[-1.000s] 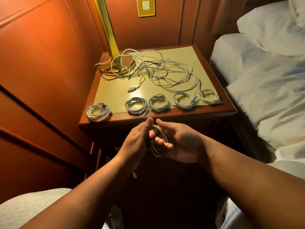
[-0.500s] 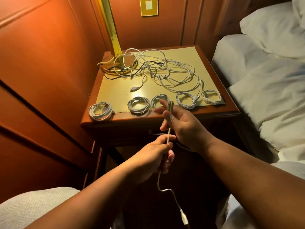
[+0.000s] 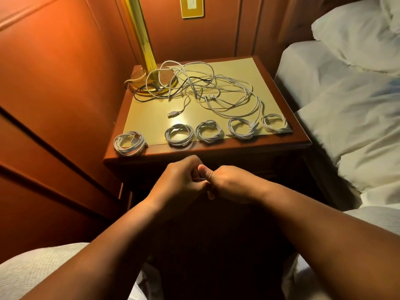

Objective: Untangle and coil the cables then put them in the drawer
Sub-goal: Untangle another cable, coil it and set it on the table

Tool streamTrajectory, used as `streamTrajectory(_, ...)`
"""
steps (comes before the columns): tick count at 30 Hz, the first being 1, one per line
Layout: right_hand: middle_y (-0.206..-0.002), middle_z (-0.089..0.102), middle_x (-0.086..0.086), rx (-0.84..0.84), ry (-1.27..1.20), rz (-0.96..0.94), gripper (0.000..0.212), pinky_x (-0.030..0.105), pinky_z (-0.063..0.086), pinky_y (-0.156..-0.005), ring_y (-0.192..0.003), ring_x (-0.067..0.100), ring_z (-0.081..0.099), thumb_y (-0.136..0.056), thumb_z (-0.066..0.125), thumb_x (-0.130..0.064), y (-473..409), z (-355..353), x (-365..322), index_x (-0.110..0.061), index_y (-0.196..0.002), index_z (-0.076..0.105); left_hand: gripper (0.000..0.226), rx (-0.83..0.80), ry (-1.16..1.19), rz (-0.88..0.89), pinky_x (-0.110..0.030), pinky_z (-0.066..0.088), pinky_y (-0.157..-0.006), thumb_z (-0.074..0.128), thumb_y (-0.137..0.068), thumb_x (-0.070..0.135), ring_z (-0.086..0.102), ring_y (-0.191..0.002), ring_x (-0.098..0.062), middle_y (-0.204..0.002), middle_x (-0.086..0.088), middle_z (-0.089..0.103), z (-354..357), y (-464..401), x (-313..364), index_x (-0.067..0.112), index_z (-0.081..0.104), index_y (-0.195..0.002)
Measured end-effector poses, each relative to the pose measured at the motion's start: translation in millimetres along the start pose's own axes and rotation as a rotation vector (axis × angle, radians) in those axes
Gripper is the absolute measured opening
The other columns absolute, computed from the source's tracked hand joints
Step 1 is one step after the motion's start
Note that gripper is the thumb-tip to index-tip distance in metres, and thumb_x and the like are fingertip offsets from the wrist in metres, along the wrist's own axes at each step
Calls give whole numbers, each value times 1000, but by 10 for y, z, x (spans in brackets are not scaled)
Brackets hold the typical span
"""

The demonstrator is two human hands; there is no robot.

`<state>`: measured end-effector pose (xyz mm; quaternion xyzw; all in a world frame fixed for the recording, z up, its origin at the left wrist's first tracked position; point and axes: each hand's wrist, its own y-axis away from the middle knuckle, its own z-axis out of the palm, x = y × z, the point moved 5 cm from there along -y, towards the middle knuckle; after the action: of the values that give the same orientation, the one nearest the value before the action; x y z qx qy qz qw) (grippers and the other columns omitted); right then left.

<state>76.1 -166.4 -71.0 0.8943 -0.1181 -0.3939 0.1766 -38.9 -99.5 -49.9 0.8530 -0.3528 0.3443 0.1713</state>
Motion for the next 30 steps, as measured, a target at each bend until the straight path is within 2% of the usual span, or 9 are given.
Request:
streamTrajectory(2,-55,56,-8,-61,-361,67,74,26,34,-58,-54,7,49,-92,21,-71,7,15,7,-17,-68,67,24,1,127,-48,-19,45,-59,81,-77,31,56,-63,-3,-75,2,64,-19,-35,-46,24,62,-90)
streamTrajectory(4,-54,48,0,-161,-764,100,67,24,23,-49,-47,10,35,-93,28,-70,33,18,8,-17,-71,63,35,-46,380,-96,-24,45,-61,79,-74,42,57,-63,-11,-74,-5,66,31,-44,-49,15,65,-91)
streamTrajectory(7,-46,32,-3,-287,-998,67,74,27,11,-49,-40,9,22,-95,24,-67,50,20,-27,-10,-67,63,39,-39,712,-130,-23,41,-57,72,-77,39,52,-61,-15,-69,-5,63,127,-34,-33,4,64,-92)
streamTrajectory(10,-47,32,-4,-345,-1175,49,65,25,12,-46,-37,8,22,-100,26,-52,40,55,-50,-9,-69,64,28,-7,857,-166,-27,38,-58,74,-83,36,49,-65,-20,-70,-5,60,200,-43,-89,10,66,-91)
streamTrajectory(15,-53,34,-2,-261,-1327,-17,48,24,21,-45,-41,10,25,-99,24,-35,26,9,-34,-8,-79,59,28,35,928,-205,-28,32,-53,62,-83,34,49,-62,-15,-73,-6,60,231,-44,-133,12,72,-98)
streamTrajectory(20,-53,33,-3,-178,-1425,-96,44,26,20,-48,-43,10,23,-99,26,-34,31,-101,-33,-10,-78,57,24,-3,977,-216,-29,31,-56,56,-98,27,49,-68,-15,-88,-12,62,344,26,-80,14,73,-108)
streamTrajectory(23,-51,31,-4,-149,-1481,-85,42,25,18,-49,-43,10,21,-99,31,-36,32,-97,-23,-12,-74,56,24,-15,1066,-278,-26,34,-59,59,-94,16,55,-73,-13,-94,-10,66,431,70,-76,15,71,-116)
streamTrajectory(26,-51,27,-6,-159,-1533,-83,40,24,17,-47,-42,8,20,-99,38,-40,38,-57,-31,-16,-70,53,18,28,1134,-376,-27,41,-63,64,-90,11,61,-73,-11,-83,-2,69,460,80,-134,16,69,-106)
streamTrajectory(30,-52,24,-6,-130,-1566,-106,43,22,18,-44,-44,9,15,-100,40,-42,32,-66,-33,-17,-68,52,14,27,1137,-346,-31,45,-74,60,-92,15,64,-77,-14,-82,-3,70,434,78,-82,13,71,-101)
